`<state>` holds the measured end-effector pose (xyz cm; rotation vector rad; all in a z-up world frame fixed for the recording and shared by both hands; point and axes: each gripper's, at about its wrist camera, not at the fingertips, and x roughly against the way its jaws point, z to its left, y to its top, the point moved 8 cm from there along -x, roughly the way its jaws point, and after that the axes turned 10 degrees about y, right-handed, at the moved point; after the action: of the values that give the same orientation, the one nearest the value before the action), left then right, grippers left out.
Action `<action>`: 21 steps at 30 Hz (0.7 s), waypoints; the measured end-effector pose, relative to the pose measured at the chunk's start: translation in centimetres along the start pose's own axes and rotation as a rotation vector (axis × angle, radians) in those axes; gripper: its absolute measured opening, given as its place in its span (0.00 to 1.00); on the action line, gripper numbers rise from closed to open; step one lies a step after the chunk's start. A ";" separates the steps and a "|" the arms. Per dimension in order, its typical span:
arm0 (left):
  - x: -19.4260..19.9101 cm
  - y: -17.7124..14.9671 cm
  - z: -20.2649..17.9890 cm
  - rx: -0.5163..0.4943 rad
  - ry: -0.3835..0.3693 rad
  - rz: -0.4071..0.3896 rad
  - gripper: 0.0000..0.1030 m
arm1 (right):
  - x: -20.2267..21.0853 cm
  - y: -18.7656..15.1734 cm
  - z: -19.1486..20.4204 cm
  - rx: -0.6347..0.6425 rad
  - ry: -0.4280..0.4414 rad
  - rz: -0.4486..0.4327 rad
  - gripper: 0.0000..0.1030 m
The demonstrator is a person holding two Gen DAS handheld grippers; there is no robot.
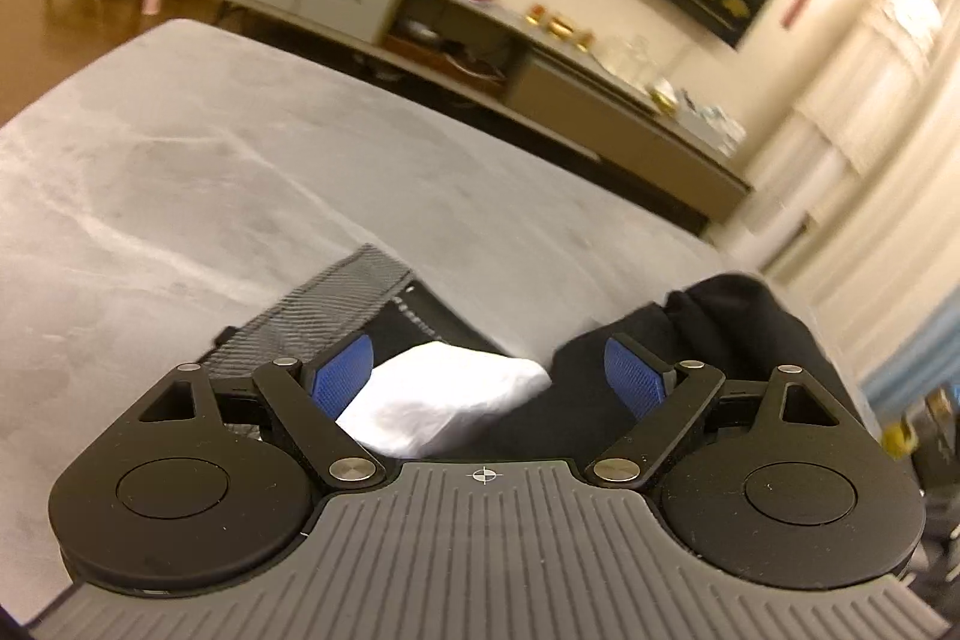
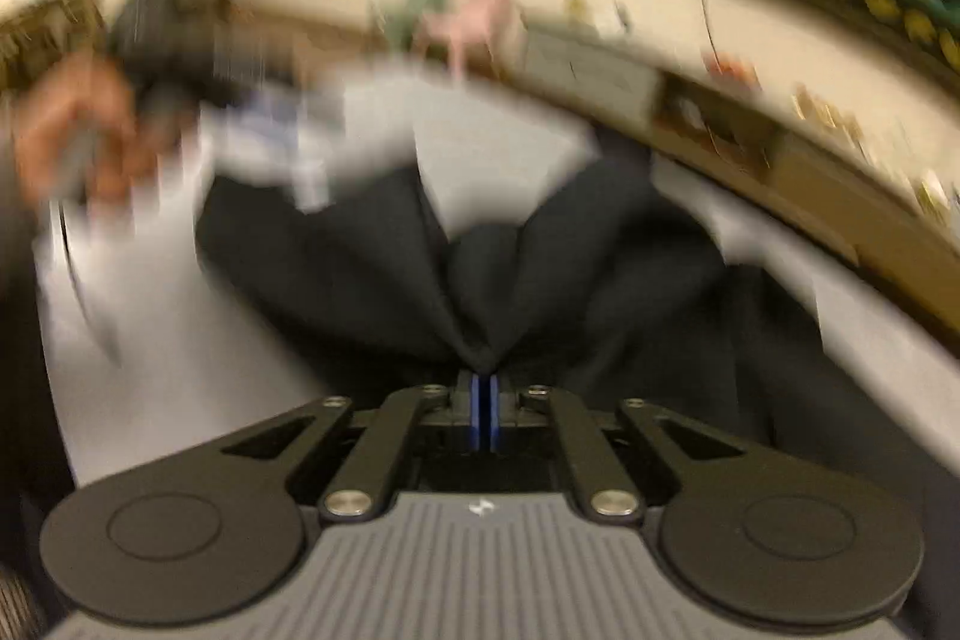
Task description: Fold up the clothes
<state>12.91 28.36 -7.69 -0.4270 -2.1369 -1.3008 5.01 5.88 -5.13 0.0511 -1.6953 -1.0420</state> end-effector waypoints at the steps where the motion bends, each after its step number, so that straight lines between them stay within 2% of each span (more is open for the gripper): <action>1: -0.2 -0.4 -0.6 -0.020 -0.004 0.010 0.75 | -0.6 -2.7 -0.3 -0.018 -0.030 0.056 0.05; 2: -0.4 -0.9 -1.1 -0.042 -0.004 0.021 0.75 | -0.9 -4.6 -0.6 -0.039 -0.049 0.097 0.09; 3: -0.6 -1.3 -1.6 -0.062 0.000 0.031 0.75 | -0.6 -5.1 -0.7 -0.052 -0.048 0.098 0.11; 4: -0.7 -1.7 -1.8 -0.075 0.012 0.037 0.75 | -0.1 -5.1 -0.7 -0.062 -0.041 0.084 0.14; 5: -0.9 -2.0 -1.9 -0.080 0.018 0.043 0.75 | 0.9 -4.6 -0.9 -0.072 -0.026 0.059 0.22; 6: -1.0 -2.3 -2.0 -0.074 0.007 0.054 0.75 | 2.3 -3.3 -1.2 -0.076 -0.015 0.012 0.27; 7: -1.2 -2.7 -2.3 -0.063 -0.017 0.075 0.75 | 3.8 -1.8 -1.5 -0.075 -0.005 -0.039 0.37; 9: -2.2 -3.6 -3.5 -0.048 -0.069 0.145 0.77 | 6.8 1.3 -2.3 -0.074 0.019 -0.137 0.42; 12: -3.5 -4.9 -5.4 -0.026 -0.148 0.248 0.80 | 8.4 5.2 -4.1 -0.115 0.041 -0.249 0.59; 13: -3.9 -5.3 -6.0 -0.018 -0.175 0.283 0.80 | 7.9 5.8 -4.8 -0.135 0.026 -0.256 0.65; 16: -5.1 -6.6 -7.9 0.004 -0.254 0.387 0.77 | 5.2 6.8 -6.7 -0.202 -0.048 -0.228 0.66; 17: -5.4 -6.9 -8.5 0.005 -0.271 0.407 0.62 | 4.2 6.7 -7.1 -0.230 -0.075 -0.207 0.66; 18: -5.4 -6.8 -8.8 -0.013 -0.264 0.397 0.41 | 3.2 6.4 -7.5 -0.261 -0.093 -0.190 0.66; 19: -5.3 -6.4 -9.1 -0.037 -0.253 0.383 0.00 | 2.9 5.9 -7.7 -0.290 -0.103 -0.192 0.66; 20: -5.0 -5.5 -9.4 -0.054 -0.246 0.345 0.00 | 2.9 5.2 -7.9 -0.316 -0.112 -0.201 0.66; 21: -4.0 -3.8 -9.5 -0.064 -0.254 0.264 0.00 | 3.3 4.4 -8.1 -0.342 -0.123 -0.219 0.66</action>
<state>16.96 18.33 -9.59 -0.9109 -2.1540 -1.2175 12.13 2.00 0.44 -0.0510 -1.6230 -1.5141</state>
